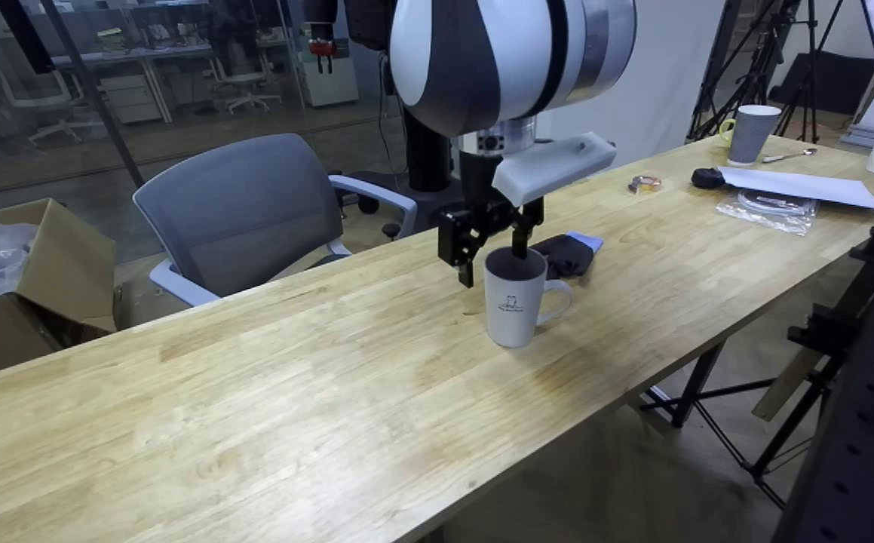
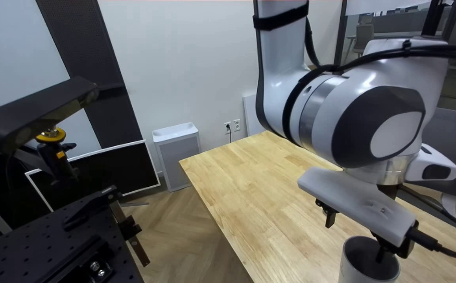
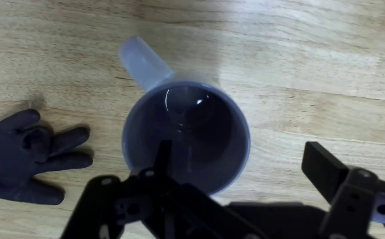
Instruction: Pick up the mug then set it back down
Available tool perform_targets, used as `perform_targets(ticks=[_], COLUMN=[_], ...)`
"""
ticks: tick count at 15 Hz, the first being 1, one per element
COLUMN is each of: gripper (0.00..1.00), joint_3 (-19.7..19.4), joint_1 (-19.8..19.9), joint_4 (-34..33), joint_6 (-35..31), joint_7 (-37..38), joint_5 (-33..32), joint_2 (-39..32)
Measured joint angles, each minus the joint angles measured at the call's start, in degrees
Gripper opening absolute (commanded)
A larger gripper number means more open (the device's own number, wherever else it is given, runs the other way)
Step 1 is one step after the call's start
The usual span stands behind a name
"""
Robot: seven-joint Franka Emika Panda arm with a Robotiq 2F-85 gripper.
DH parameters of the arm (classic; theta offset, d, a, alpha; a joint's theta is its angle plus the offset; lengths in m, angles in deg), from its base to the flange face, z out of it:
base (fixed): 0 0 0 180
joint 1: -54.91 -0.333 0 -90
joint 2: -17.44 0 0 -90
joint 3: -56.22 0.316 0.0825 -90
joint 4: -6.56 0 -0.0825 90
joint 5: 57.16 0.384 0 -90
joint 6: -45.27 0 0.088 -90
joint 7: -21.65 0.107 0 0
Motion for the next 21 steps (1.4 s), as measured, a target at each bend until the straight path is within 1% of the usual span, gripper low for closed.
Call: perform_targets(ticks=[12,13,14,21], gripper=[1.00,0.75,0.74,0.25], joint_3=[-2.53,-2.69,-2.83,-3.10], joint_1=[-3.87,-4.08,-4.27,-4.67], joint_4=[-0.90,-0.96,-1.02,-1.80], joint_6=[-1.28,-1.33,-1.35,-1.41], joint_7=[2.61,2.70,2.73,2.85], joint_5=[-0.89,-0.94,-1.06,-1.84], joint_2=[-4.03,-4.32,-4.56,-5.62])
